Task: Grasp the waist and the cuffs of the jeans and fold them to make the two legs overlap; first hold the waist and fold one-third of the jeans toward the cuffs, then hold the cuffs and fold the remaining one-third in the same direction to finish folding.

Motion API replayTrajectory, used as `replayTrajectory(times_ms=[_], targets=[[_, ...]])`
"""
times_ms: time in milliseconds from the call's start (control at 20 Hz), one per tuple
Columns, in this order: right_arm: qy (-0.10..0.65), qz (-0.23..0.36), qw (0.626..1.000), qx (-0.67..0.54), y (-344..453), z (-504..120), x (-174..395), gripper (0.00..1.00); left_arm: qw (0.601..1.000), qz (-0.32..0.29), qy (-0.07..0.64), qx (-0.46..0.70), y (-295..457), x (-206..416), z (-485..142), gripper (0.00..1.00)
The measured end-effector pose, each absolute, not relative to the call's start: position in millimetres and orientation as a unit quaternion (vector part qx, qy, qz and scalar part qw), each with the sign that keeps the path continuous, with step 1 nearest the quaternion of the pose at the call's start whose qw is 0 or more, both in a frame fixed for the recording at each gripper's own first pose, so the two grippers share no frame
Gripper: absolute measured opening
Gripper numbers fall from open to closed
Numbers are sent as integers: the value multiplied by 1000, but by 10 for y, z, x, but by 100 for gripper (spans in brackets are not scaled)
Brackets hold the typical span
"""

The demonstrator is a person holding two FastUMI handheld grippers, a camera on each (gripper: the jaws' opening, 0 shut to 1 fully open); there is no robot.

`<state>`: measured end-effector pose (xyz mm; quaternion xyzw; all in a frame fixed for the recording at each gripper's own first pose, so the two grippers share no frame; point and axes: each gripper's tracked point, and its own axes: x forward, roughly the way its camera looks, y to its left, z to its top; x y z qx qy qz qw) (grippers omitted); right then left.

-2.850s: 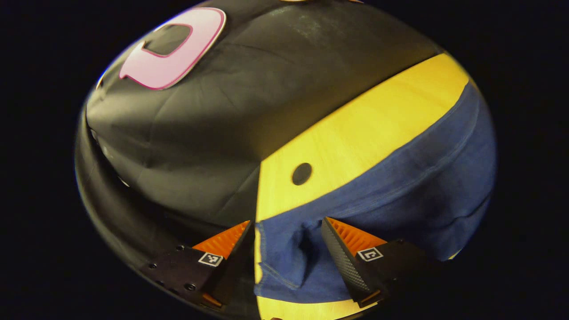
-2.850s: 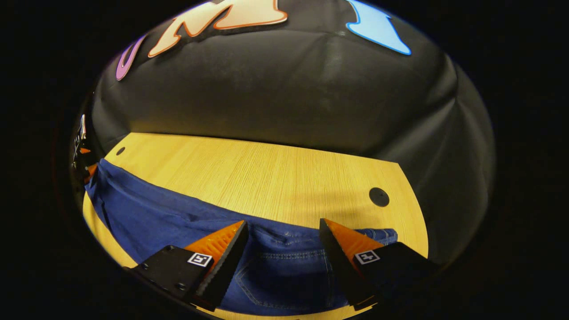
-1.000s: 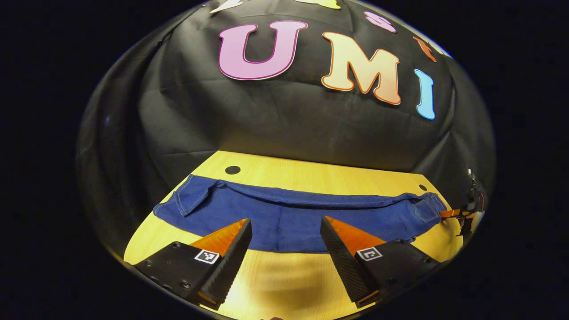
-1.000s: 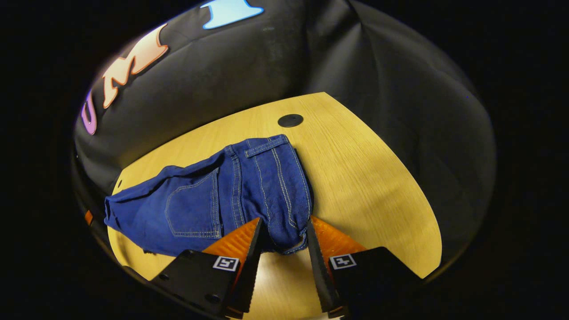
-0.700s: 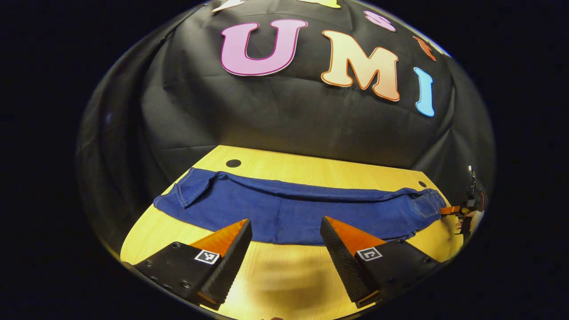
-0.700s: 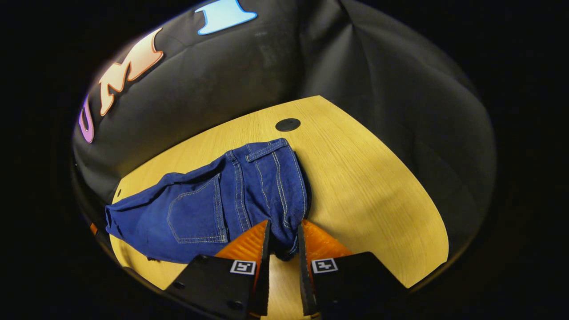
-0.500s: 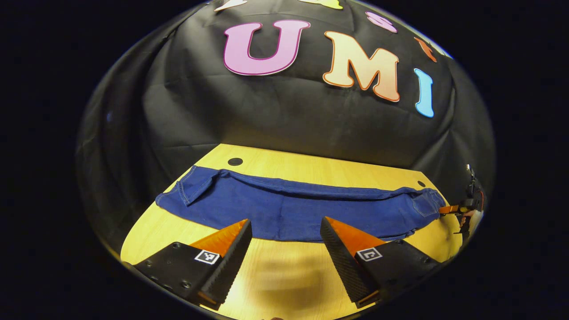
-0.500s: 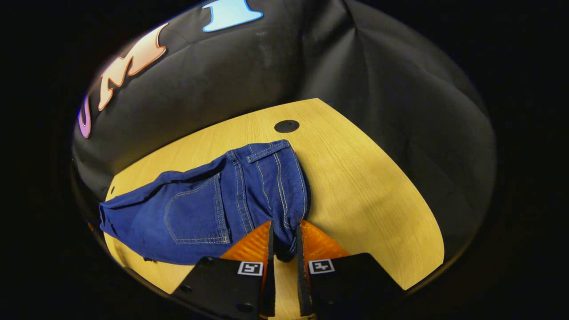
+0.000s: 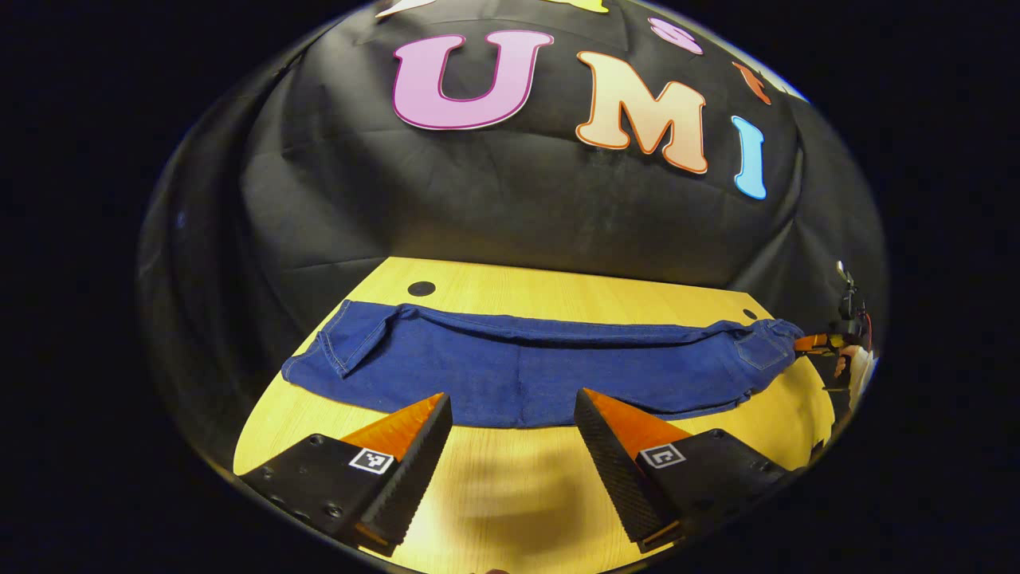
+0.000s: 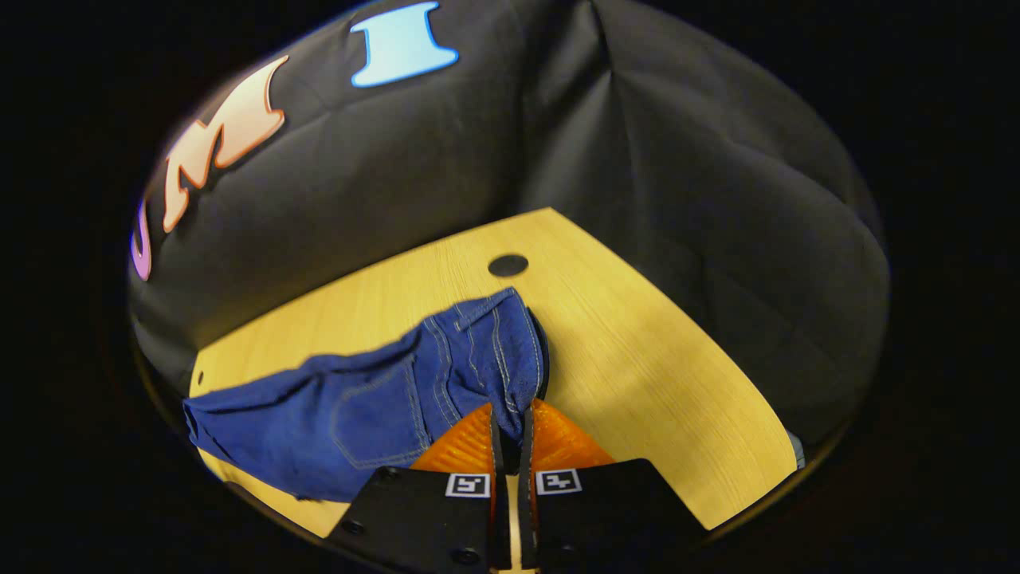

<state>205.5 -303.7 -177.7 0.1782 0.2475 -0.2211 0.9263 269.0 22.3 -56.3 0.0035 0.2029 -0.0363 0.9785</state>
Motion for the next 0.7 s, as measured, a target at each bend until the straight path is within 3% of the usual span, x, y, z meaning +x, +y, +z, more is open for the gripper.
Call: replayTrajectory(times_ms=[250,650,700], targets=[[209,-202,949,122,-2539,-1202,1984,4,977,-46,205,17,215,2673,-558,95],[168,-90,978,85,-1386,-499,1887,4,976,-67,206,20,171,2627,-532,95],[161,-75,981,80,-1224,-409,1876,4,976,-68,207,20,164,2625,-530,100]])
